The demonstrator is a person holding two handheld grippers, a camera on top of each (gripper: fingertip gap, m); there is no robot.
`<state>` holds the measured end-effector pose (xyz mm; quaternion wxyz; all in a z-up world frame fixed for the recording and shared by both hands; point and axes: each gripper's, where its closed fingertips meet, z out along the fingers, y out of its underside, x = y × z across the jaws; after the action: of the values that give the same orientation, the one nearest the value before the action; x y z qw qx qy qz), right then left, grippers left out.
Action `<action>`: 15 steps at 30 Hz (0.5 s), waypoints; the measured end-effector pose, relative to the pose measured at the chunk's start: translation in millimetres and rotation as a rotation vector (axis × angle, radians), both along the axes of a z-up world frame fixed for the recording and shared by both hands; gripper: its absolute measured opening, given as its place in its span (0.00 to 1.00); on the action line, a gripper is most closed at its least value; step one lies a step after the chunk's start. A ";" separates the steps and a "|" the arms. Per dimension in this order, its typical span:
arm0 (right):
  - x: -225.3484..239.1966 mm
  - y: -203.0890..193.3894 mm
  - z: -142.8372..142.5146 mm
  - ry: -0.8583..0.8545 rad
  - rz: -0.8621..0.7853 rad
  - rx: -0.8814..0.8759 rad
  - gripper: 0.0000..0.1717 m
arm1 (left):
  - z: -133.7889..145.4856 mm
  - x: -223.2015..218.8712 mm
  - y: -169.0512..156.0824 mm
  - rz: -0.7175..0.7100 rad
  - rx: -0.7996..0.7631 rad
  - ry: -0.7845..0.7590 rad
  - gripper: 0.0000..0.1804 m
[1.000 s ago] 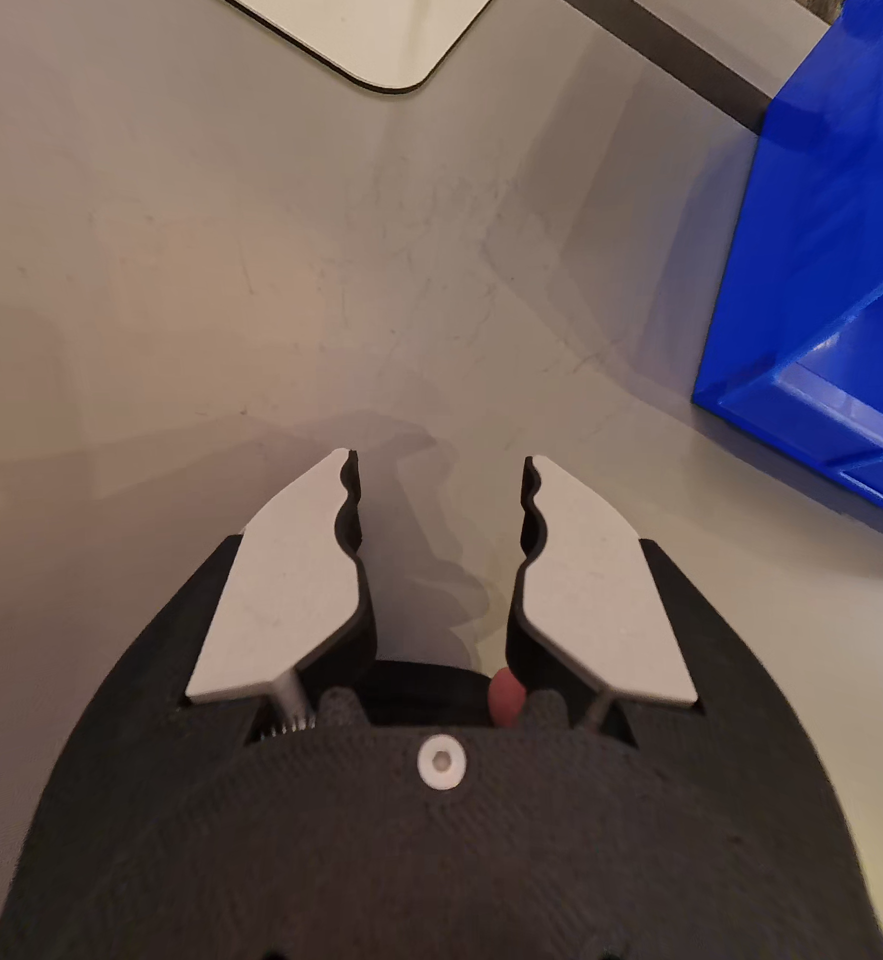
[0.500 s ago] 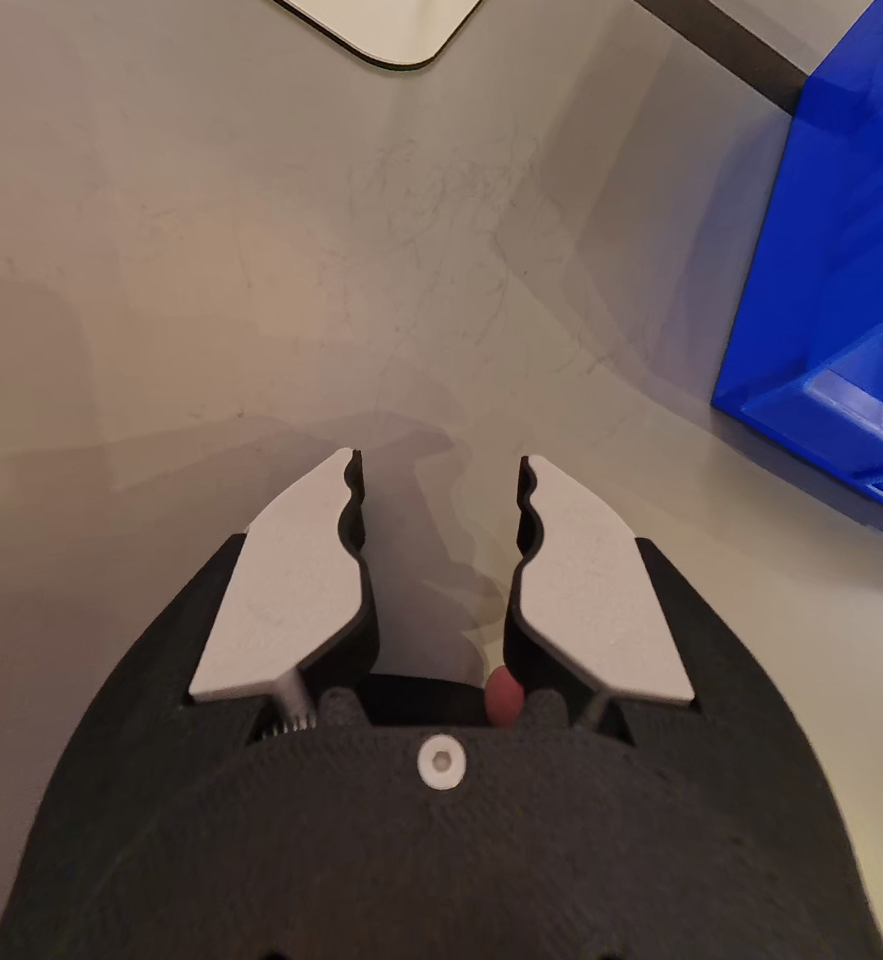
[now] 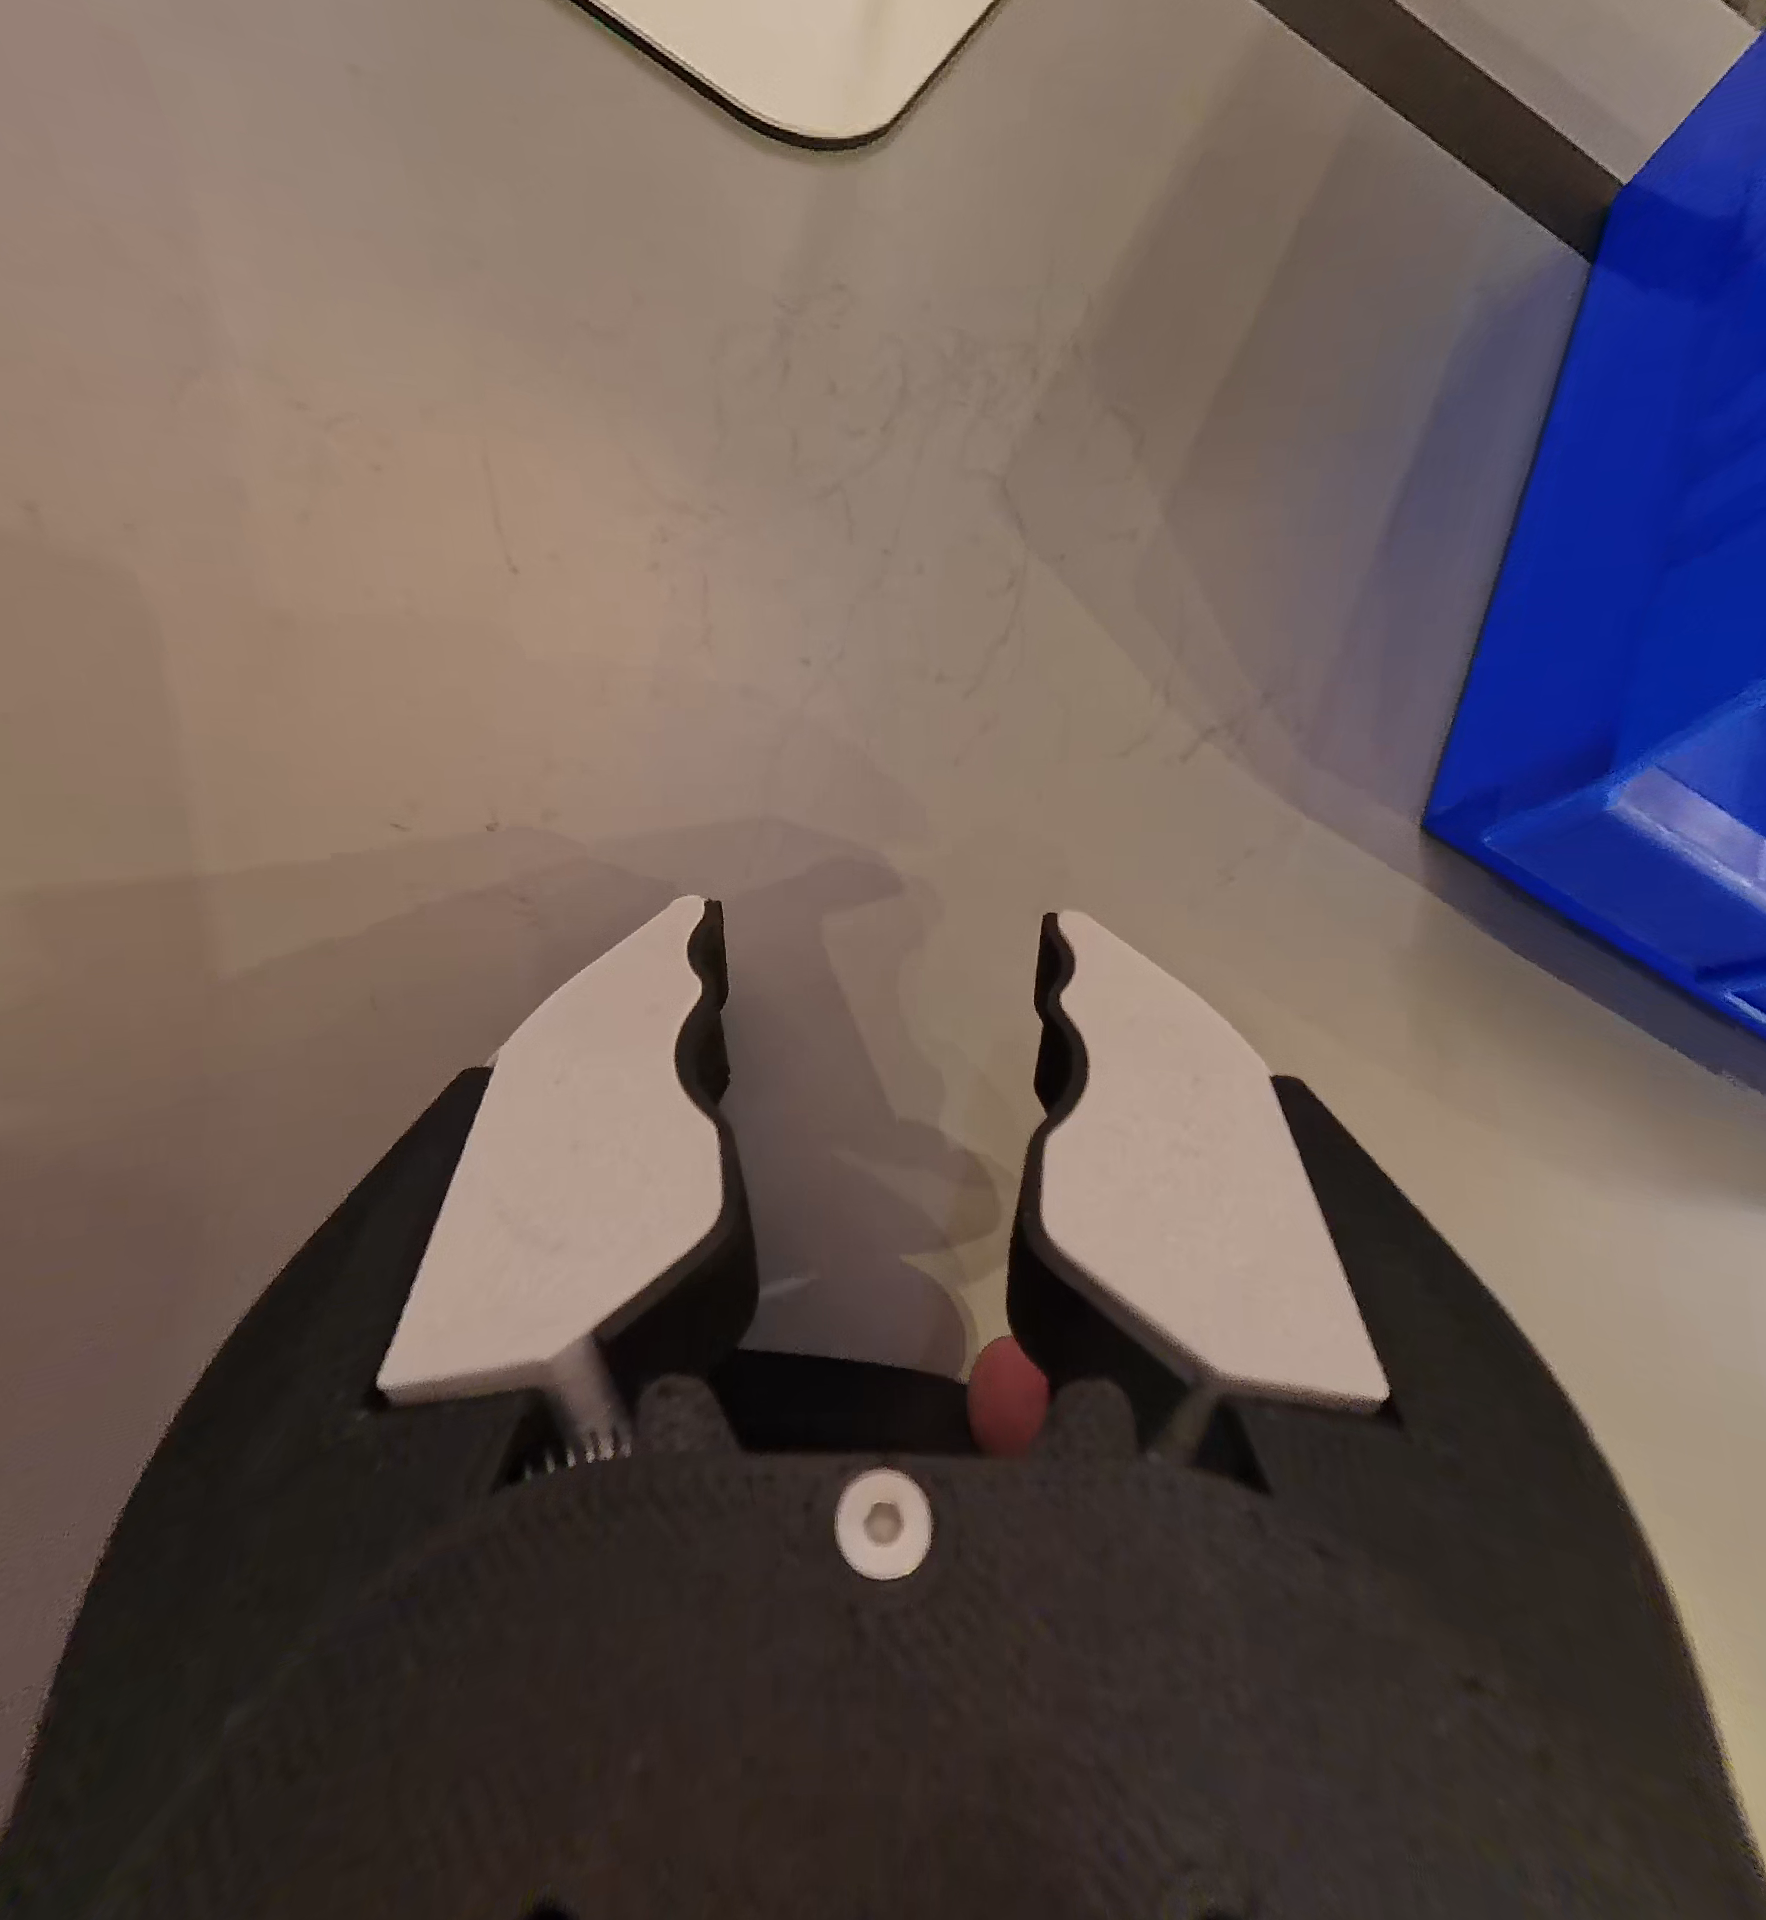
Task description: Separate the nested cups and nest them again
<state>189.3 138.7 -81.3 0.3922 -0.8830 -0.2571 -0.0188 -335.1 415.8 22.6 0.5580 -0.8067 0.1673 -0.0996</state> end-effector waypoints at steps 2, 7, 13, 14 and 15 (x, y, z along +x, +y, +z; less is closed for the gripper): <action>-0.6 0.5 -0.3 -0.004 0.003 0.000 0.34 | 7.2 0.4 -2.7 -0.011 0.014 -0.005 0.61; -1.6 2.5 2.9 0.000 0.006 0.011 0.34 | 21.8 2.3 -11.4 -0.032 0.036 -0.005 0.61; -10.4 10.3 29.4 -0.033 0.049 0.084 0.33 | 62.7 5.5 -32.3 -0.061 0.106 -0.026 0.60; -15.4 13.6 39.2 -0.026 0.064 0.103 0.33 | 72.6 7.6 -38.2 -0.070 0.116 -0.023 0.60; -21.7 17.6 50.8 -0.013 0.080 0.124 0.32 | 83.1 11.1 -45.0 -0.085 0.126 -0.023 0.59</action>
<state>167.7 156.3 -30.5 0.4448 -0.8459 -0.2932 -0.0246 -324.0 370.8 105.7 0.6049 -0.7608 0.2009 -0.1218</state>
